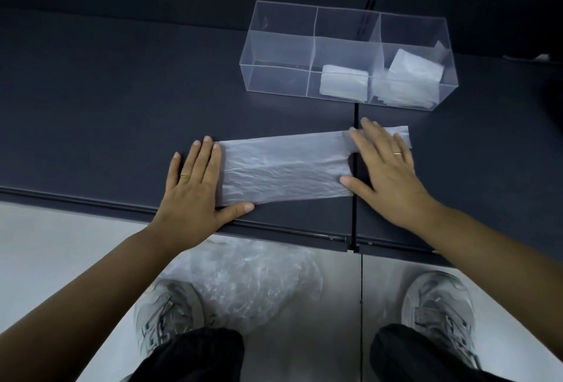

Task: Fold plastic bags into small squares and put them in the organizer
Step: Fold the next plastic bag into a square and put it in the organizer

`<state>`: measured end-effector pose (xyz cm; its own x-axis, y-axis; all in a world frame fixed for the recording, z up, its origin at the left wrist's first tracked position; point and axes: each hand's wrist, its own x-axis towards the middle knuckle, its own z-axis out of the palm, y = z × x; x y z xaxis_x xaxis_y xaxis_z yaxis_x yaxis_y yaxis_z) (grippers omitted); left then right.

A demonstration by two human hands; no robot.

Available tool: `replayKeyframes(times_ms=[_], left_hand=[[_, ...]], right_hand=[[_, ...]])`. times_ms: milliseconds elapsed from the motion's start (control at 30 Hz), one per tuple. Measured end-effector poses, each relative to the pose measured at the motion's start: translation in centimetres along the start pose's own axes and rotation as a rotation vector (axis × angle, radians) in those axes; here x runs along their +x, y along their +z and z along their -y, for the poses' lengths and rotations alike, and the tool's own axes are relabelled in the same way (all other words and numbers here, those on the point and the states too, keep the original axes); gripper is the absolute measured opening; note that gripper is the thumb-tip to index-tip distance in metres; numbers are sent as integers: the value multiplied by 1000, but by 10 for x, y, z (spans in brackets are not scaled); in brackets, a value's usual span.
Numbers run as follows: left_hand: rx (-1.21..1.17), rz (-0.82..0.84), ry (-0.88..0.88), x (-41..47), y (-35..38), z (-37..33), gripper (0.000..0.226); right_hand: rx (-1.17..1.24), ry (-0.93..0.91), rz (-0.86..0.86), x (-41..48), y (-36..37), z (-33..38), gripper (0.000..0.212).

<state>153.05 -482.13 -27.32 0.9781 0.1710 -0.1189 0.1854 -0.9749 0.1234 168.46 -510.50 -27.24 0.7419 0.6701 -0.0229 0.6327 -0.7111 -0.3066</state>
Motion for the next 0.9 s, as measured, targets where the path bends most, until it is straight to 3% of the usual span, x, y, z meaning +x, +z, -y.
replayKeyframes(times_ms=[200,367,533,633,733,800,900], left_hand=[[-213,-13,315,3,-5,-37,85],[-225,-33,323,5,5,-61,79],[-230,-268,298,12,5,-63,45],[-159,-372,365,18,3,-61,24],[-157,-366,386,19,-1,-59,21],[-172,-348,362,18,-4,-61,20],[-271,-298,294,16,-11,-64,21]], right_hand=[[221,-79,-56,-19,-9,3,22],[194,-108,4,-7,-9,11,4],[512,27,196,3,-31,9,13],[443,22,128,4,-39,11,9],[225,-89,61,3,-39,28,78],[41,-215,82,4,-28,43,96],[-13,-206,39,6,-3,55,69]])
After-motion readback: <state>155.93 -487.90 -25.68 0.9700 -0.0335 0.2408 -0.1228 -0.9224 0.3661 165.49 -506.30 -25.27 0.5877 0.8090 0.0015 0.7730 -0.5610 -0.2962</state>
